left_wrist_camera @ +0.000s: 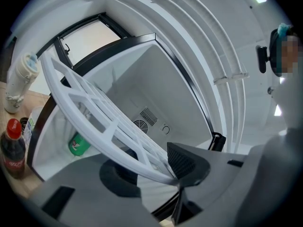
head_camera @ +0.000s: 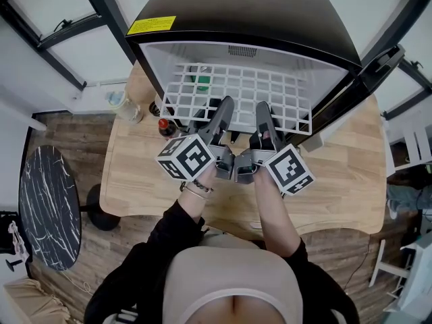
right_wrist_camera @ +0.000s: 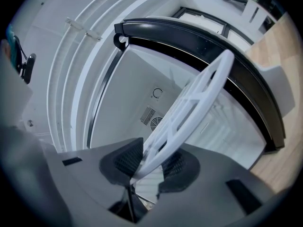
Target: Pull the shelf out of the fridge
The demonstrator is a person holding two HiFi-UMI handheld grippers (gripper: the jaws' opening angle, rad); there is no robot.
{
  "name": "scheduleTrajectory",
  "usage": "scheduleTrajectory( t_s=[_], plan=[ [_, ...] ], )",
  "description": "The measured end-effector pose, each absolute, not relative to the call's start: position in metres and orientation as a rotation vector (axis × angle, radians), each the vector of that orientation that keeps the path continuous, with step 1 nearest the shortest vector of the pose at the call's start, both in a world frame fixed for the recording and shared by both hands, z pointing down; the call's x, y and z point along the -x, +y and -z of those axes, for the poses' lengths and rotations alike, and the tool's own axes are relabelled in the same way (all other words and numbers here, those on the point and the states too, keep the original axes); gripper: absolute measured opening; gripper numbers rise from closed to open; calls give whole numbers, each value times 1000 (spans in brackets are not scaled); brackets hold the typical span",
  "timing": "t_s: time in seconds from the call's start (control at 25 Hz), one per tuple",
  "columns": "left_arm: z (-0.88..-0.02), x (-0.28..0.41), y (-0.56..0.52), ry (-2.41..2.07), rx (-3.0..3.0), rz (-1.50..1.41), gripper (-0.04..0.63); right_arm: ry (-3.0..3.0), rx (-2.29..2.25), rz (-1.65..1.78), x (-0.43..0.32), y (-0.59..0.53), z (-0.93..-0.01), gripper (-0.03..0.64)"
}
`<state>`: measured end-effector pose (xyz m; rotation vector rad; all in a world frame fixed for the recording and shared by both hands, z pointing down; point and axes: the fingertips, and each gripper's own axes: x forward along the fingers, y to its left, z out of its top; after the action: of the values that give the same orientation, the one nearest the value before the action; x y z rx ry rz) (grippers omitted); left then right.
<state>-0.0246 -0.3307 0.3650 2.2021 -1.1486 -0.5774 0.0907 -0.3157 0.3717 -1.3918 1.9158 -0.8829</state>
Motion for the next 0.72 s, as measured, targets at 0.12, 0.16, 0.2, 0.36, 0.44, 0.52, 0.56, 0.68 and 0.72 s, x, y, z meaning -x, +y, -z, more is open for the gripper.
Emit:
scheduleTrajectory(
  t_s=[0.12,0.16,0.2,0.36,0.44,0.52,0.56,0.68,0.72],
  plan=[
    [-365,25,-330,-1148,-2200,577,172,1919,1390,883,-90,-315,-372,118],
    [-365,26,-330,-1148,-2200,576,172,1921,1389,883,-90,-315,-371,118],
    [-365,26,-329,-1148,-2201,575,172,1922,1388,884,-90,-315,-371,118],
    [-365,25,-328,-1143,-2202,569,170,1924,1386,888,-90,-314,-372,118],
    [-366,25,-327,-1141,-2202,568,169,1925,1384,887,-90,-313,-372,118],
    [-366,25,-326,-1142,-2202,570,169,1927,1382,888,-90,-312,-372,118],
    [-366,25,-326,-1143,-2204,570,169,1927,1382,888,-90,-312,-372,118],
    [-366,26,-325,-1143,-2206,570,169,1927,1380,887,-89,-311,-372,118],
    [-366,26,-325,-1143,-2206,571,169,1927,1380,887,-89,-310,-372,118]
  ],
)
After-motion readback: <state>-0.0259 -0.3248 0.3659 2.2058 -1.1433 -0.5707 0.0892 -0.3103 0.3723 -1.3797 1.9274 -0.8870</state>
